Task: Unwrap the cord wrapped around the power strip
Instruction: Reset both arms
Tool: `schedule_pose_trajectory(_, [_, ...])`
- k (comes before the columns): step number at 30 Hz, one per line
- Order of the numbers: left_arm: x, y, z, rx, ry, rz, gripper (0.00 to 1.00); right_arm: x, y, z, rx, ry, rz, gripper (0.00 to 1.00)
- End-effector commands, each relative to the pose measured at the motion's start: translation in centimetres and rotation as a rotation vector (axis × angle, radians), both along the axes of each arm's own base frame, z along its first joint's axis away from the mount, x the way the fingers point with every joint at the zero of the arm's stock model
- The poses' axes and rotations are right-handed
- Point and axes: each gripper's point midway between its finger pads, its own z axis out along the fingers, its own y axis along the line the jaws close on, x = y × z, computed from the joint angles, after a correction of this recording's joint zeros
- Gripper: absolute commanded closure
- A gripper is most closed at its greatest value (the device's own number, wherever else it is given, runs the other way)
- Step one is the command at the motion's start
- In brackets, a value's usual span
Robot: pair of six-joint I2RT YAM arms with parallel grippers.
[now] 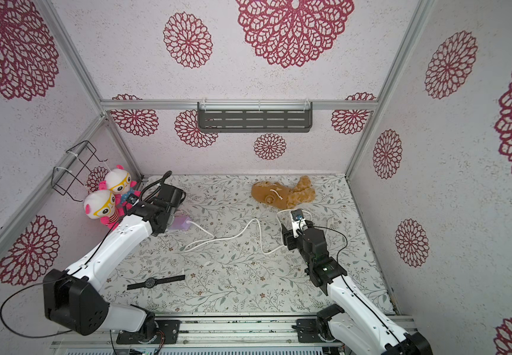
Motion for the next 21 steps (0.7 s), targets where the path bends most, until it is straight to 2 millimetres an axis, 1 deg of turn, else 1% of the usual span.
schedule_pose_trajectory(1, [-0.3, 5.2, 1.7, 0.338, 0.082, -0.070, 0.03, 1.0, -6.4, 0.0, 0.076, -0.030, -0.332, 0.30])
schedule_pose_trajectory(2, [0.3, 6.0, 0.8, 0.343, 0.080, -0.131, 0.00, 1.3, -7.8, -0.7, 0.086, -0.024, -0.400, 0.30])
schedule_pose_trajectory(3, [0.8, 6.4, 0.1, 0.340, 0.071, -0.192, 0.02, 1.5, -9.0, -1.2, 0.088, -0.020, -0.453, 0.30])
schedule_pose_trajectory(4, [1.4, 6.7, -0.7, 0.353, 0.060, -0.261, 0.08, 1.9, -10.1, -2.1, 0.072, -0.010, -0.498, 0.31])
schedule_pose_trajectory(5, [1.6, 7.2, -1.4, 0.381, 0.048, -0.285, 0.09, 2.3, -11.0, -2.8, 0.047, -0.005, -0.538, 0.30])
schedule_pose_trajectory(6, [1.8, 7.4, -1.9, 0.410, 0.040, -0.307, 0.08, 2.6, -11.8, -3.4, 0.024, -0.007, -0.567, 0.30])
schedule_pose_trajectory(8, [2.8, 6.5, -3.6, 0.489, 0.031, -0.428, 0.06, 3.4, -13.1, -4.7, -0.040, -0.010, -0.612, 0.30])
schedule_pose_trajectory(10, [3.3, 5.6, -5.2, 0.531, 0.019, -0.516, 0.05, 4.3, -13.5, -5.4, -0.064, -0.035, -0.606, 0.29])
schedule_pose_trajectory(11, [3.4, 5.2, -5.9, 0.540, 0.003, -0.546, 0.04, 4.8, -13.3, -5.7, -0.060, -0.050, -0.589, 0.28])
schedule_pose_trajectory(13, [3.4, 5.1, -7.0, 0.527, -0.039, -0.566, 0.03, 5.6, -12.9, -5.8, -0.031, -0.094, -0.555, 0.27])
schedule_pose_trajectory(14, [3.2, 5.3, -7.6, 0.514, -0.057, -0.559, 0.02, 6.1, -12.4, -5.9, -0.043, -0.103, -0.520, 0.27])
schedule_pose_trajectory(15, [3.2, 5.4, -7.9, 0.506, -0.072, -0.555, 0.01, 6.5, -12.2, -6.5, -0.046, -0.081, -0.511, 0.26])
schedule_pose_trajectory(16, [3.2, 5.4, -8.3, 0.501, -0.095, -0.553, 0.00, 6.8, -12.1, -7.2, -0.051, -0.070, -0.504, 0.26])
schedule_pose_trajectory(17, [3.4, 5.3, -8.2, 0.508, -0.119, -0.563, 0.00, 6.8, -12.1, -7.8, -0.049, -0.073, -0.499, 0.26])
schedule_pose_trajectory(20, [4.2, 4.4, -8.3, 0.522, -0.130, -0.630, 0.00, 6.4, -12.5, -8.1, -0.008, -0.087, -0.488, 0.26])
schedule_pose_trajectory(21, [4.4, 4.3, -8.4, 0.529, -0.130, -0.640, 0.00, 6.1, -12.7, -7.9, 0.006, -0.113, -0.485, 0.26])
